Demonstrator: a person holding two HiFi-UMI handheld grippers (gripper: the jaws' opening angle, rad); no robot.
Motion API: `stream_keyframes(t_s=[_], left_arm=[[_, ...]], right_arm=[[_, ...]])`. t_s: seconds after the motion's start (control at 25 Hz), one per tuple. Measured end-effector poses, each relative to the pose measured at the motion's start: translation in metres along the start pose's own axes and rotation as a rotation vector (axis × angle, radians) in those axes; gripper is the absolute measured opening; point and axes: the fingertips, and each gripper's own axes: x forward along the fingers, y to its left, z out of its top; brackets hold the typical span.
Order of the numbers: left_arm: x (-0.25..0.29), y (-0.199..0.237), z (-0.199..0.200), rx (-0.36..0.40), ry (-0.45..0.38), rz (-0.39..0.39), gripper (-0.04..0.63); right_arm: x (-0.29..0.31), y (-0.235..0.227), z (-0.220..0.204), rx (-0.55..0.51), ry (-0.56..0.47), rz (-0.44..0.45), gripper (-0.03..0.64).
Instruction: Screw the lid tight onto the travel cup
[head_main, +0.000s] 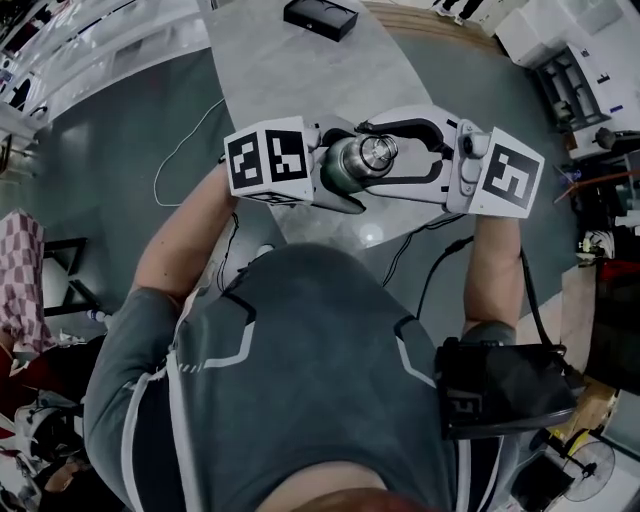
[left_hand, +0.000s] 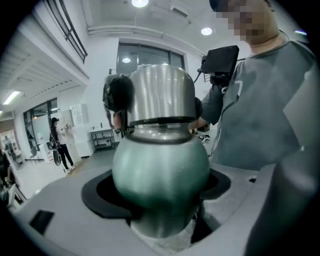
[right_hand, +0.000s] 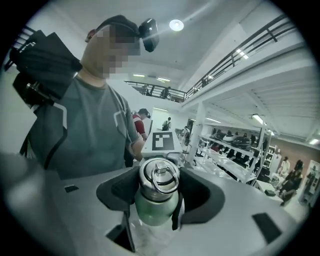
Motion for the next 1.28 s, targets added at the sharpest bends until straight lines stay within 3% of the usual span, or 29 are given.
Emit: stream_keyframes(t_s=[0.2,0.36,0.48,0.68,0.8,0.88,1.04,1.16,1.28], left_arm=[[0.005,0.004,-0.009,-0.016,0.011,0.013,0.399],[0.008,0.021,-0.016,-0.048,0.078,0.129,0.399],[0.007,0.038,-0.025,-0.099,0.129,0.234,0.399],[-0.005,0.062,-0.043,-0.15,0.199,0.368,0.399],[-0.008,0.07,-0.045,-0.152,0.203,0.408,0.399],[-0.007,0.064,-0.039,-0.138,0.17,0.372,0.399],[-0.002,0.026,-0.008,-0.06,0.045,0.173,0.399],[-0.007,0.005,0.002,0.017,0.0,0.029,0.399],[-0.016,-0.004,0.007,0.049,-0.043,-0.056,0.399]], right_arm=[[0.002,-0.003,-0.01,0.009,0.04,-0.022,0.268],[0.001,-0.012,-0.016,0.036,0.073,-0.095,0.268],[0.003,-0.029,-0.017,0.04,0.039,-0.172,0.268],[0.009,-0.055,-0.026,0.204,0.026,-0.34,0.268],[0.01,-0.063,-0.027,0.237,0.035,-0.412,0.268],[0.01,-0.058,-0.021,0.202,0.018,-0.387,0.268],[0.005,-0.023,0.003,0.045,-0.03,-0.172,0.268],[0.005,-0.004,0.008,-0.02,0.009,-0.018,0.268],[0.006,-0.002,0.003,-0.054,0.053,0.048,0.268]])
